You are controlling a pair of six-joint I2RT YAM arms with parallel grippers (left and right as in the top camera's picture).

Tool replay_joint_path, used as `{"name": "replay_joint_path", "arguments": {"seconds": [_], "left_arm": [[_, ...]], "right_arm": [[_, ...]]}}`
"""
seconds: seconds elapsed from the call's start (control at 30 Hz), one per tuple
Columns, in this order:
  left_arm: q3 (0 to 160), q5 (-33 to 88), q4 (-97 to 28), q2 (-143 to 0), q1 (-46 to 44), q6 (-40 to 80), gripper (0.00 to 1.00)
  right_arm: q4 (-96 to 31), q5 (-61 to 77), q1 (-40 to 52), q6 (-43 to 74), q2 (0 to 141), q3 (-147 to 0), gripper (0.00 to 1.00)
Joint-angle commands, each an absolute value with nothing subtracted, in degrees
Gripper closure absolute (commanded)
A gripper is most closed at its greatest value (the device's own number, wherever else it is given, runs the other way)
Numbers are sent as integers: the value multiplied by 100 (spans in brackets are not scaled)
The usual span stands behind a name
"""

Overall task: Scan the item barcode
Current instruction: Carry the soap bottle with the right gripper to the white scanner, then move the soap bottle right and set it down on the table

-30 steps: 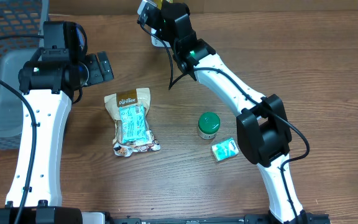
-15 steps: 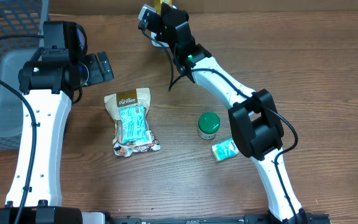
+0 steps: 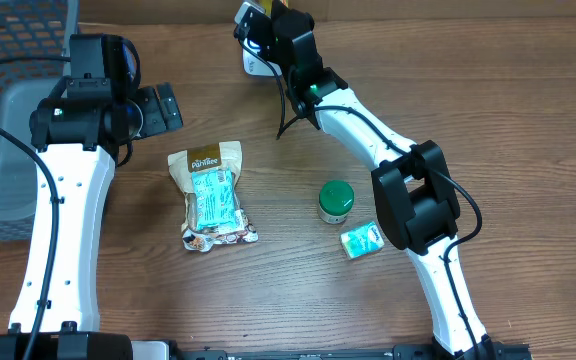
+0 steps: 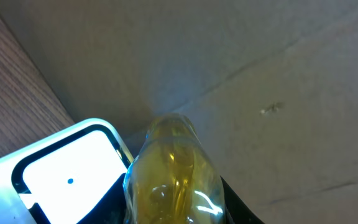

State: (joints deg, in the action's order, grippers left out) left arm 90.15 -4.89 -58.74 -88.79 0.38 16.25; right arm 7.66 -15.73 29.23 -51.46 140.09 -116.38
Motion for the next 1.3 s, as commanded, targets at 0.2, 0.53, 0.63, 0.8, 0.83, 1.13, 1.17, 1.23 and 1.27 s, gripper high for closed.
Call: {"name": "replay_joint_path", "arguments": {"seconds": [0.2, 0.53, 0.63, 0.8, 0.83, 1.13, 1.17, 1.23, 1.27], "left_arm": [[9078, -440, -5867, -8903, 32, 1520, 0], [9078, -440, -5870, -8903, 32, 1520, 0], [9078, -443, -5867, -8903, 32, 1520, 0], [9078, -440, -5867, -8903, 32, 1520, 0], [9078, -440, -5867, -8903, 32, 1520, 0], [9078, -440, -5867, -8903, 32, 1520, 0], [9078, -440, -5867, -8903, 32, 1522, 0], [9078, -440, -5867, -8903, 32, 1520, 0], [9078, -440, -5867, -8903, 32, 1520, 1]], "right_arm": [[-585, -1737, 3035, -3275, 12263, -11745, 77], [-5516, -1295, 1868, -178, 10792, -11745, 73], [-6589, -843, 1378, 244, 10805, -11730, 71], [-7592, -412, 552, 353, 10844, -11281, 71], [-7575, -414, 355, 464, 10844, -11043, 71], [-6761, -414, -172, 497, 10847, -9776, 71], [-6593, -416, -196, 495, 10847, -9620, 71], [-6401, -421, -202, 495, 10847, -9476, 71], [-6331, -421, -202, 495, 10847, -9419, 71]]}}
